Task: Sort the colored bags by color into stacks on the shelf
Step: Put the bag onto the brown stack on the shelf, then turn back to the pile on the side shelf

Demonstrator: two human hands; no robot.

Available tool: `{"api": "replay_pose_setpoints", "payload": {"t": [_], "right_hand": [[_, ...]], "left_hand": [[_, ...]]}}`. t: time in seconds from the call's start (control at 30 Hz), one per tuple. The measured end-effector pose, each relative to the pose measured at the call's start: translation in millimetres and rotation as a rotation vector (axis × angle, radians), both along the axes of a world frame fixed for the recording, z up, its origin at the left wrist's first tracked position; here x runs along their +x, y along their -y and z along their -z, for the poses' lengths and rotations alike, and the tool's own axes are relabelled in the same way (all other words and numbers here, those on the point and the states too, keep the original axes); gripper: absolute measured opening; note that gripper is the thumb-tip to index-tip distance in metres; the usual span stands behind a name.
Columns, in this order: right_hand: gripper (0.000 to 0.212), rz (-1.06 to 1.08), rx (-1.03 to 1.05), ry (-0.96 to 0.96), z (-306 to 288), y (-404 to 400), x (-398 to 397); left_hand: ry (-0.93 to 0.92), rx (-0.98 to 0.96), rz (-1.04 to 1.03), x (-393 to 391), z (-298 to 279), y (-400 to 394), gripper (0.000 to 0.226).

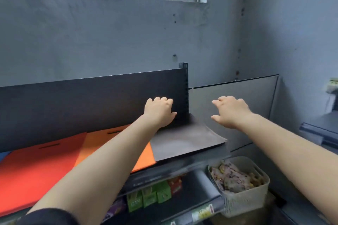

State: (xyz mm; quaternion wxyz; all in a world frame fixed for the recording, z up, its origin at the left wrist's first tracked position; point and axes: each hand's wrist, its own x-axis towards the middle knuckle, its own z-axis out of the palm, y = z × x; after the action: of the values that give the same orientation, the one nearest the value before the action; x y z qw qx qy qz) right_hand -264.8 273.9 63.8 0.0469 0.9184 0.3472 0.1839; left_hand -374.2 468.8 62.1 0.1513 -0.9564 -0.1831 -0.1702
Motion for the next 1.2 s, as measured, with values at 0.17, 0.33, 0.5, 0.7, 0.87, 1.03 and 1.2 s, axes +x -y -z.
{"api": "replay_pose_setpoints", "payload": {"t": [0.17,0.33,0.5,0.7,0.87,1.03,1.2], "right_hand": [[0.052,0.207,-0.031,-0.019,1,95,37],[0.053,0.405,-0.020,-0.040,6,182,58],[0.051,0.609,-0.004,-0.051,13,259,71],[0.051,0.801,0.032,-0.055,21,336,88],[0.046,0.947,0.061,-0.069,30,386,111],[0.048,1.052,0.138,-0.144,46,416,137],[0.048,1.118,0.271,-0.226,64,436,166]], "left_hand": [[-0.034,-0.003,0.153,70,1,76,0.048],[-0.036,-0.006,0.341,128,4,152,0.048],[-0.044,-0.020,0.537,179,9,228,0.046],[-0.064,-0.061,0.741,243,19,312,0.039],[-0.095,-0.077,0.890,302,33,367,0.046],[-0.172,-0.063,1.010,347,57,419,0.037],[-0.221,-0.114,1.041,393,77,446,0.040]]}}
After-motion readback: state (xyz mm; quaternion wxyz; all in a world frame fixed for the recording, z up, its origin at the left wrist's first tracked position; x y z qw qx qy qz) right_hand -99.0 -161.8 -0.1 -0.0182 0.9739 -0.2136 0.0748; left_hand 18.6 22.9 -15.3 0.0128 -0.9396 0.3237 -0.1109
